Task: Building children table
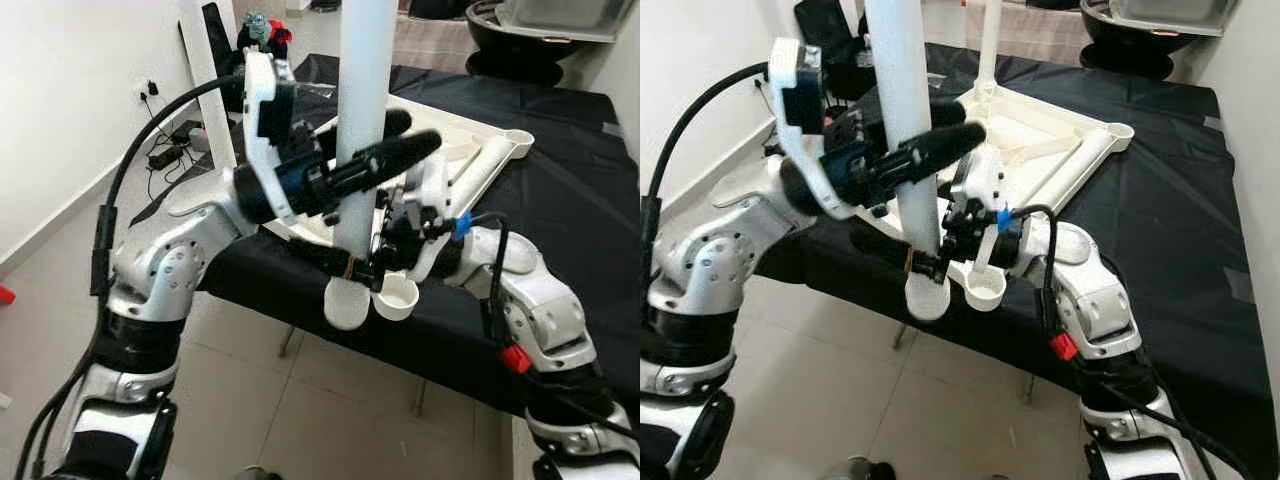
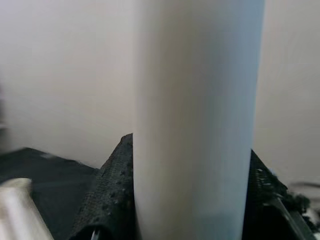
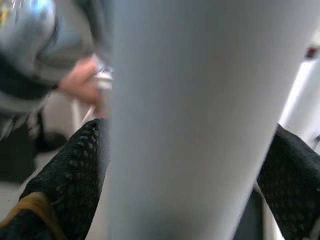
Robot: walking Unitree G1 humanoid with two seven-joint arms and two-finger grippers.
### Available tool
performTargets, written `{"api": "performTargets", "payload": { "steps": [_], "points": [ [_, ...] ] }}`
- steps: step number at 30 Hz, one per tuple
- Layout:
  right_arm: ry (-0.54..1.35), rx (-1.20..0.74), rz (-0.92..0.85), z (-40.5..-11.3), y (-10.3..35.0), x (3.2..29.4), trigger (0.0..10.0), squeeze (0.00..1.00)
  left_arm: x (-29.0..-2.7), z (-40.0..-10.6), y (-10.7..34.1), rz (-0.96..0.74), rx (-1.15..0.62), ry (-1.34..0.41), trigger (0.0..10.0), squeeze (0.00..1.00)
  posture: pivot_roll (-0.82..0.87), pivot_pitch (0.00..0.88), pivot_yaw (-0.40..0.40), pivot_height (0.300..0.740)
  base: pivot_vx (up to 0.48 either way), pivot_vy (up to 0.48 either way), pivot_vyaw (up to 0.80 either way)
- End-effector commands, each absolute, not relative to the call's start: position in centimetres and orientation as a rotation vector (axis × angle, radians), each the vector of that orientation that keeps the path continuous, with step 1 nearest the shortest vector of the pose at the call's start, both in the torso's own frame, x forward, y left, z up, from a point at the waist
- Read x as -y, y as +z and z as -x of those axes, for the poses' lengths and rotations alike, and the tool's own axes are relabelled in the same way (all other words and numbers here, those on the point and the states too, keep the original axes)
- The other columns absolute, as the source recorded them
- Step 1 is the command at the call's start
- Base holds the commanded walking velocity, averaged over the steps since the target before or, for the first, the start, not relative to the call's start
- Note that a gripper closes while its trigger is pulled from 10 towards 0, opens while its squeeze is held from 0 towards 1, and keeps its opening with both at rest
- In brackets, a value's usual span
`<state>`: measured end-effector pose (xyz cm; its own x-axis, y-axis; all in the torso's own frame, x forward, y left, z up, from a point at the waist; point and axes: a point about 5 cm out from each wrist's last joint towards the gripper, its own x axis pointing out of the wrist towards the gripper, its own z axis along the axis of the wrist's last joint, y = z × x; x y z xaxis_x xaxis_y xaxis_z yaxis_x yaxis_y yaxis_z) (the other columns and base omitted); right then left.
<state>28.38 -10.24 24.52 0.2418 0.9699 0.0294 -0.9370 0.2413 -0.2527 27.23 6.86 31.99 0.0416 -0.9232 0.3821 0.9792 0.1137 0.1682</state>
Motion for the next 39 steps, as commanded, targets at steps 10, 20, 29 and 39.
{"api": "performTargets", "payload": {
  "steps": [10,20,29,39],
  "points": [
    [1.256,-0.096,0.165,-28.8,21.3,10.1,10.0,0.0,-6.5,-25.4,32.6,0.06,0.48,-1.656,0.0,0.0,-0.05,0.069,-0.016,0.74,0.0,0.0,0.0],
    [1.202,-0.156,-0.036,-28.4,21.1,9.6,0.0,0.0,-6.5,-24.8,32.5,0.005,0.508,-1.679,0.0,0.0,-0.07,0.074,-0.015,0.74,0.0,0.0,0.0],
    [1.176,-0.035,-0.112,-28.4,22.4,9.0,0.0,0.0,-6.5,-24.8,32.6,0.016,0.525,-1.678,0.0,0.0,-0.07,0.072,-0.011,0.74,0.0,0.0,0.0],
    [1.165,0.203,-0.162,-28.0,24.6,8.4,0.0,0.0,-6.7,-25.3,33.3,0.059,0.543,-1.65,0.0,0.0,-0.07,0.072,-0.009,0.74,0.0,0.0,0.0]
  ]
}}
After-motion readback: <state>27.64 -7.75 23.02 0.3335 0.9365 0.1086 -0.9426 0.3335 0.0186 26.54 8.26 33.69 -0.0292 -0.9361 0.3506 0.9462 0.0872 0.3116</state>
